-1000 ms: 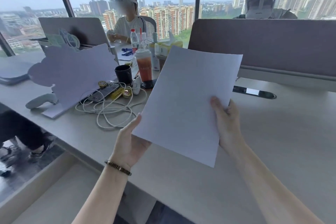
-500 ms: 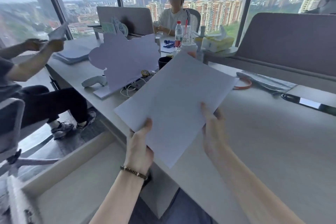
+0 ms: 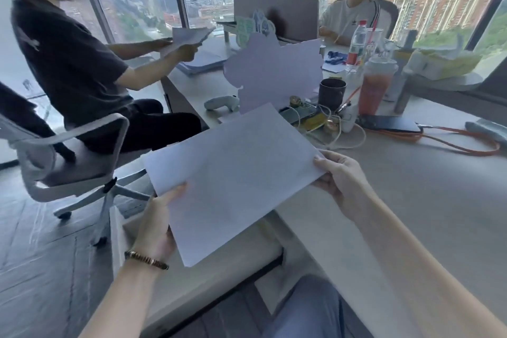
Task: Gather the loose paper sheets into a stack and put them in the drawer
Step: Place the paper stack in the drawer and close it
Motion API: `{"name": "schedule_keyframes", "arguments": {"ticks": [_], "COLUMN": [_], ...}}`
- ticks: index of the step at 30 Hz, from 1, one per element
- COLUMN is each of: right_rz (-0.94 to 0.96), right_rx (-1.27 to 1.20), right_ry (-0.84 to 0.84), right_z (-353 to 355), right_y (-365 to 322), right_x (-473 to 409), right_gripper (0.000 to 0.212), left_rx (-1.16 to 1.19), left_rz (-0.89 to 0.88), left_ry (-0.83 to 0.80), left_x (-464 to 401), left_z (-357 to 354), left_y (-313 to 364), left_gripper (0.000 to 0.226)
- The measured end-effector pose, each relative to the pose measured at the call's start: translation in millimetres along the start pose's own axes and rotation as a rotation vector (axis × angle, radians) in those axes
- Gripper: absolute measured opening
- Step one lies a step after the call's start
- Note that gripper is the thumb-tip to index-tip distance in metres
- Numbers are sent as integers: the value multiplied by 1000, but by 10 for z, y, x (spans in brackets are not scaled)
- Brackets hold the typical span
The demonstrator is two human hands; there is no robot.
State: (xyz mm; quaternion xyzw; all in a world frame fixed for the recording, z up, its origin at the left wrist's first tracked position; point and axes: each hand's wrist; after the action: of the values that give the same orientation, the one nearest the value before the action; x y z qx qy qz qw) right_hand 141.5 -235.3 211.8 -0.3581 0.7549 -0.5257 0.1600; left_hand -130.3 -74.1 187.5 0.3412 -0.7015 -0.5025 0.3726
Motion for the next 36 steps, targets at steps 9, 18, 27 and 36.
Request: {"name": "schedule_keyframes", "arguments": {"ticks": [9, 18, 27, 36], "right_rz": [-244, -230, -291, -401], "right_rx": [321, 673, 726, 764], "right_ry": [-158, -396, -200, -126], "right_z": [-736, -1266, -1321, -1125], "right_y": [408, 1012, 1649, 1903], "right_x": [-185, -248, -316, -479], "right_gripper": [23, 34, 30, 28], "left_rx": [-106, -91, -48, -15], "left_rz": [59, 166, 373, 548], "left_ry": [176, 349, 345, 324], "left_x": [74, 120, -92, -493], "left_z": [945, 1492, 1550, 1479], "left_y": [40, -103, -361, -682], "left_gripper": [26, 17, 35, 33]}}
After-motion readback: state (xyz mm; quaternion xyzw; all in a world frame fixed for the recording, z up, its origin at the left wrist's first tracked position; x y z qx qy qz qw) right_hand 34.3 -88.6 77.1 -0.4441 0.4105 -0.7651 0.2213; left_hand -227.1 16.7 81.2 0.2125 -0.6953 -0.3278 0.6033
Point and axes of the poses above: each hand's wrist, its own x-axis away from the middle knuckle, its own z-axis out of the back of the hand, y = z × x, and after that the axes turned 12 degrees about -x, right-handed
